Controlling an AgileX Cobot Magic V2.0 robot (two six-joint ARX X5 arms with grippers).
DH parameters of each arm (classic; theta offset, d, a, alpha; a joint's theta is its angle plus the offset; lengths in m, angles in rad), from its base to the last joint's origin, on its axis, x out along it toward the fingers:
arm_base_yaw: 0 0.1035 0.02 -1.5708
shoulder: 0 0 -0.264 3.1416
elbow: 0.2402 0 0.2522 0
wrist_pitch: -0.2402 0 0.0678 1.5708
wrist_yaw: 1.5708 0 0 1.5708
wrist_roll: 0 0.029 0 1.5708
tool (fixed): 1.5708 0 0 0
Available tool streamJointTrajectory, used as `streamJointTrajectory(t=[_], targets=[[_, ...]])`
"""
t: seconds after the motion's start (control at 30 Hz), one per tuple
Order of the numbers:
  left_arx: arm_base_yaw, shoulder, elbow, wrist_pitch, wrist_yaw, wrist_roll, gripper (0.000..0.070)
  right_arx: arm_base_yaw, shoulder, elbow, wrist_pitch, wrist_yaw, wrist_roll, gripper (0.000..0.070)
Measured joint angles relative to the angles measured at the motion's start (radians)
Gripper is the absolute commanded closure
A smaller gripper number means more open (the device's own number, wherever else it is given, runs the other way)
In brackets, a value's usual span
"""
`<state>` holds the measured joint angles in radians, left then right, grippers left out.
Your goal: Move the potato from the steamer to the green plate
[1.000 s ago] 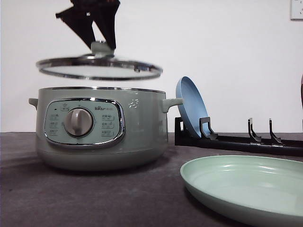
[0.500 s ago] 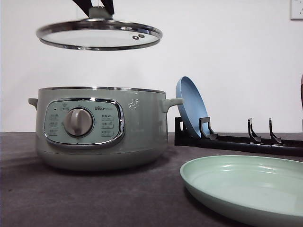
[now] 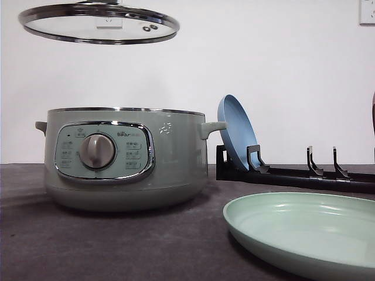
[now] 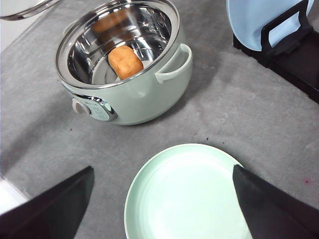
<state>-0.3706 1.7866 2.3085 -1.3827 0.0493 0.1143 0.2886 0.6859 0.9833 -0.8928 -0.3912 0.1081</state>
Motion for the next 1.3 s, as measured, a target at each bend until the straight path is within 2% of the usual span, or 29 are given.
streamJointTrajectory(t=[0.8, 1.03, 1.3], targets=[[0.412, 0.000, 0.000, -0.007, -0.002, -0.025, 0.0700, 0.000, 0.011, 0.000, 0.040, -0.001, 0.000, 0.0139], [0.452, 0.000, 0.000, -0.009, -0.002, -0.042, 0.0700, 0.001, 0.118, 0.025, 0.088, -0.061, 0.001, 0.0140], [0.460, 0.000, 0.000, -0.009, -0.002, -0.046, 0.0700, 0.057, 0.369, 0.212, 0.095, -0.079, -0.021, 0.0139]])
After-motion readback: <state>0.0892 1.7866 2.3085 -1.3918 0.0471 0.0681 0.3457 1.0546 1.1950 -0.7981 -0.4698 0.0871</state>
